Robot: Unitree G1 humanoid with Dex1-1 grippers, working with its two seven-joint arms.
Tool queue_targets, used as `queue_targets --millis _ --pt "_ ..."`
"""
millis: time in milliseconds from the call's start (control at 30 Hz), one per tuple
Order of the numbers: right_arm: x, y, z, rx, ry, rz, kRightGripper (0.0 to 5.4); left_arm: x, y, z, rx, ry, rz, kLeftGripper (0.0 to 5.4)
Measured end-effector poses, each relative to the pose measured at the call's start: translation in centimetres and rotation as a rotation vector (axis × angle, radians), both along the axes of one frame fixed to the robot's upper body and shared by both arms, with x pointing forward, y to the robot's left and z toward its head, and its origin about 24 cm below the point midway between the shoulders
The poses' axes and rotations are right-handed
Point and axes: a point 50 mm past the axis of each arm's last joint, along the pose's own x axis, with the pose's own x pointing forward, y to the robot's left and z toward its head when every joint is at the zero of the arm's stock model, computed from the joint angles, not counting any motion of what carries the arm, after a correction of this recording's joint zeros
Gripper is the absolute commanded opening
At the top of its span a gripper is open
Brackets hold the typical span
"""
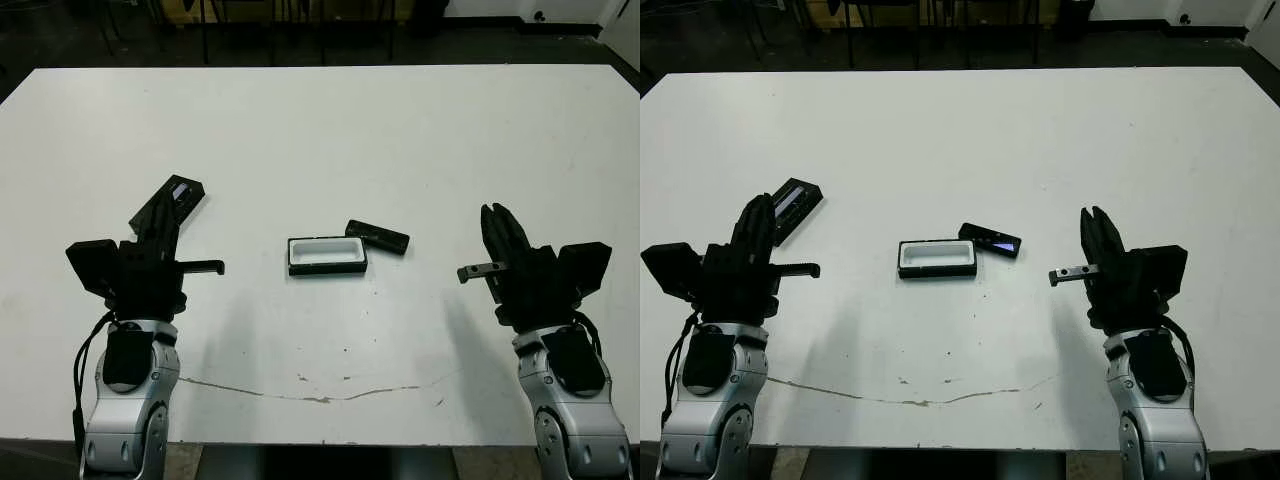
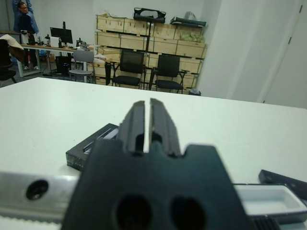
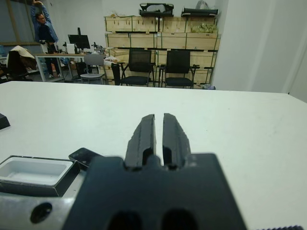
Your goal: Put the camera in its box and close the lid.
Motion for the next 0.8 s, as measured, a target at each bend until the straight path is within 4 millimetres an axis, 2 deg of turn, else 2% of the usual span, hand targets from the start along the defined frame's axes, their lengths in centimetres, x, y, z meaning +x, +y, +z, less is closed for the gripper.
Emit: queue_targets --millis 533,733,800 --pt "-0.1 -0.2 -0.1 -0.035 0.011 0.046 0.0 -0.2 -0.1 -0.3 0.002 0.006 -0.016 0.02" --pt "1.6 -1.3 2.7 -0.141 -0.018 0.186 0.0 -0.3 -0.2 -0.3 0.003 0.007 -0.02 0.02" --pt "2.6 -1.7 3.8 -0.194 -0.004 0.246 0.2 -0.3 -0.4 -0.4 0.004 0.009 -0.023 0.0"
